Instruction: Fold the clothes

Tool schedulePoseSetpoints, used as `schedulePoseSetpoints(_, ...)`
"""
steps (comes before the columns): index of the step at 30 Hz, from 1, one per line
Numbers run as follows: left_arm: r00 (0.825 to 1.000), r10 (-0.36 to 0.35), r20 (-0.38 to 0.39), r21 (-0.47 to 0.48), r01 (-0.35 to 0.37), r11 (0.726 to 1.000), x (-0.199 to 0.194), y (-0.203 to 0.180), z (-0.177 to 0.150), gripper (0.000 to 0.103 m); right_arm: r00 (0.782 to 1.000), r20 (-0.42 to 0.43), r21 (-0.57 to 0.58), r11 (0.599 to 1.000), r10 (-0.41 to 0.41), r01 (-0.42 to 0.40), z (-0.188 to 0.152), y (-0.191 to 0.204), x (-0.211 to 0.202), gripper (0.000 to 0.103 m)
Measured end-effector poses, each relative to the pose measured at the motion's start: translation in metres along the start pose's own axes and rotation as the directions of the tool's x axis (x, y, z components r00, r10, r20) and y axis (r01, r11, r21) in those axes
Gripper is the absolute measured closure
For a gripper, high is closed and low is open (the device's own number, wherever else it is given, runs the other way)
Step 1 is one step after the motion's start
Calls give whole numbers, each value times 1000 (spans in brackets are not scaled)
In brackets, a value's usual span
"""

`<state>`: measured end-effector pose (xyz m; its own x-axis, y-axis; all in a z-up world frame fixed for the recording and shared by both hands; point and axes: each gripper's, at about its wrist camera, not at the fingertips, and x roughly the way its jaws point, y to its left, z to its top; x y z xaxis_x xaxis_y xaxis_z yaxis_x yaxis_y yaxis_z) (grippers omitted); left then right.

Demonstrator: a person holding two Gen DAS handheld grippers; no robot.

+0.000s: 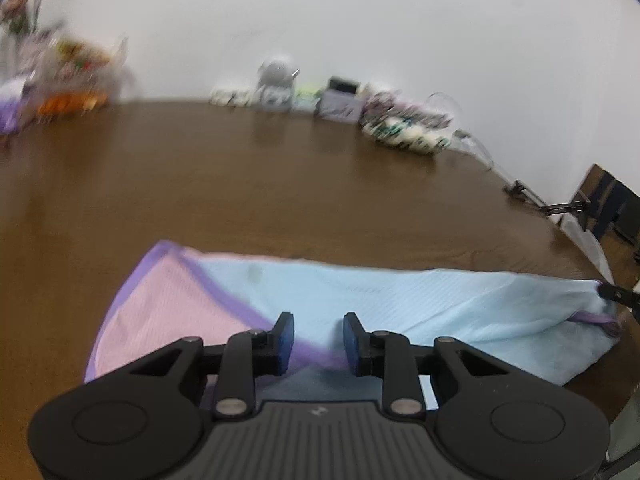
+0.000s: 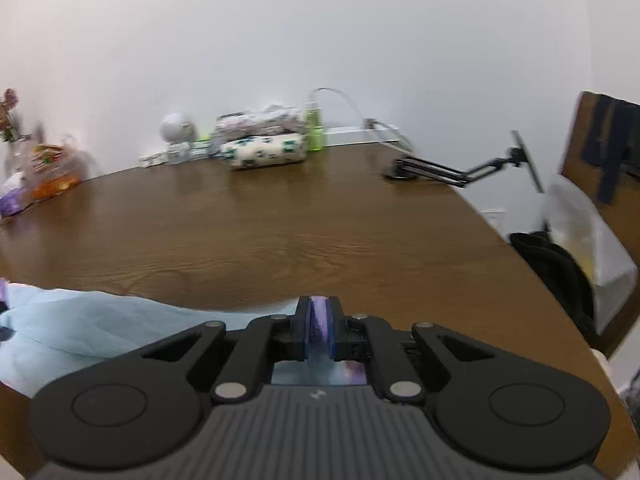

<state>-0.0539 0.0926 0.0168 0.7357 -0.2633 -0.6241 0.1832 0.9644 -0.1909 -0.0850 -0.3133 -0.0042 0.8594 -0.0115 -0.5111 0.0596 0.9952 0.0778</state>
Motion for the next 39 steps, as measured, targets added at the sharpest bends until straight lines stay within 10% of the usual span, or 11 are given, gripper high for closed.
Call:
schedulePoseSetpoints(4, 1000, -6, -8, -18, 6, 1000, -3, 2, -1, 80, 1000, -6, 42, 999, -28, 29, -14, -14, -3, 93)
schedulePoseSetpoints(6, 1000, -1, 1, -29, 1, 1000, -7, 3, 1, 78, 999, 6, 63, 997, -48, 48, -13, -16, -10, 72)
schedulePoseSetpoints(8, 1000, 15, 20, -44, -14, 999, -11, 5, 1, 75, 997, 38, 87, 994, -74, 71, -10, -15, -21, 29)
schedulePoseSetpoints(9, 999, 23, 29, -52, -22, 998, -13, 6, 0, 75, 995, 53, 95, 993, -79, 74, -10, -13, -25, 28)
schedulePoseSetpoints(23, 982, 183, 44, -5, -183, 983, -2, 0, -2, 72, 984, 13, 43, 983, -179, 179, -39, 8, -14, 38)
schedulePoseSetpoints(26, 979, 196, 60, -38, -194, 980, 1, 3, 3, 72, 985, 22, 26, 985, -172, 172, -39, 8, -15, 66)
schedulePoseSetpoints(32, 981, 178, 81, -15, -177, 984, 8, -3, 10, 75, 973, 59, -148, 962, -225, 231, -40, 36, -12, 87)
schedulePoseSetpoints(39, 980, 192, 45, -8, -191, 981, 31, 2, 33, 102, 979, 40, -91, 975, -200, 203, -32, 27, -12, 88)
